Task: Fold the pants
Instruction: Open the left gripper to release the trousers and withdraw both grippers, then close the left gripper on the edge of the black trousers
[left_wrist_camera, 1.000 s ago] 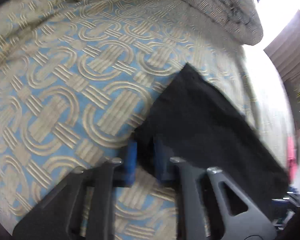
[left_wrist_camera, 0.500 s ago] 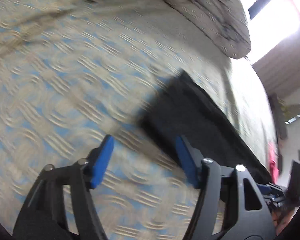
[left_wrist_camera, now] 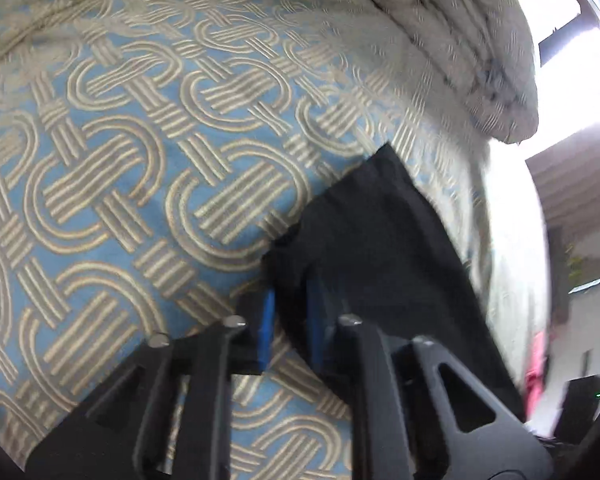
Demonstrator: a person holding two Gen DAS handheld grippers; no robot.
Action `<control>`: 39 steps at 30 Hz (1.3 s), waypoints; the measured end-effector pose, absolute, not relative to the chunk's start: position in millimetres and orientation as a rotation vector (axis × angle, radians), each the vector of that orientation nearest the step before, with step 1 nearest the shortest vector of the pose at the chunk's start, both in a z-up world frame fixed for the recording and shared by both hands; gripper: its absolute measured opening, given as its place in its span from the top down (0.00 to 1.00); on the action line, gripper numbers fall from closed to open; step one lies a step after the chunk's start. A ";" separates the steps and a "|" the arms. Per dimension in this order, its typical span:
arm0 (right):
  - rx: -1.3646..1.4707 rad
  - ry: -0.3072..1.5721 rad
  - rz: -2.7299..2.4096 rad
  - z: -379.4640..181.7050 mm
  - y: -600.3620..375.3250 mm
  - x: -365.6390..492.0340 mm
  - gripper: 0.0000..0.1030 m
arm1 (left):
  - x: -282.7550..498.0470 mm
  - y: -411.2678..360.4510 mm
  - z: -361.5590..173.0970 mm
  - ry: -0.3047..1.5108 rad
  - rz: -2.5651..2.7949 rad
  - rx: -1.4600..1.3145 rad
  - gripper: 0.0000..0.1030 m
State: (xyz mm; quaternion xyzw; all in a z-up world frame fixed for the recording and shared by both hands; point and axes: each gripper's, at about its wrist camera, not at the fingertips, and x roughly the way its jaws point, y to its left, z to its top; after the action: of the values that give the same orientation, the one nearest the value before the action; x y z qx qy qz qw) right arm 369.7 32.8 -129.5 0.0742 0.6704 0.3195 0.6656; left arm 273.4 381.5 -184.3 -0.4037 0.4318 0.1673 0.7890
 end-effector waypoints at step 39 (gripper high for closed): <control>0.445 1.498 0.663 -154.5 -85.2 364.9 0.35 | 334.9 141.9 -64.0 0.883 -0.046 -0.274 0.91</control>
State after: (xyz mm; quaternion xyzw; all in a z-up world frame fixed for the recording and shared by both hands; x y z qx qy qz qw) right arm 364.9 -85.2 -154.5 0.1967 0.6624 0.2931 0.6607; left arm 334.9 141.9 -64.0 -0.1322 0.4260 -0.0220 0.8947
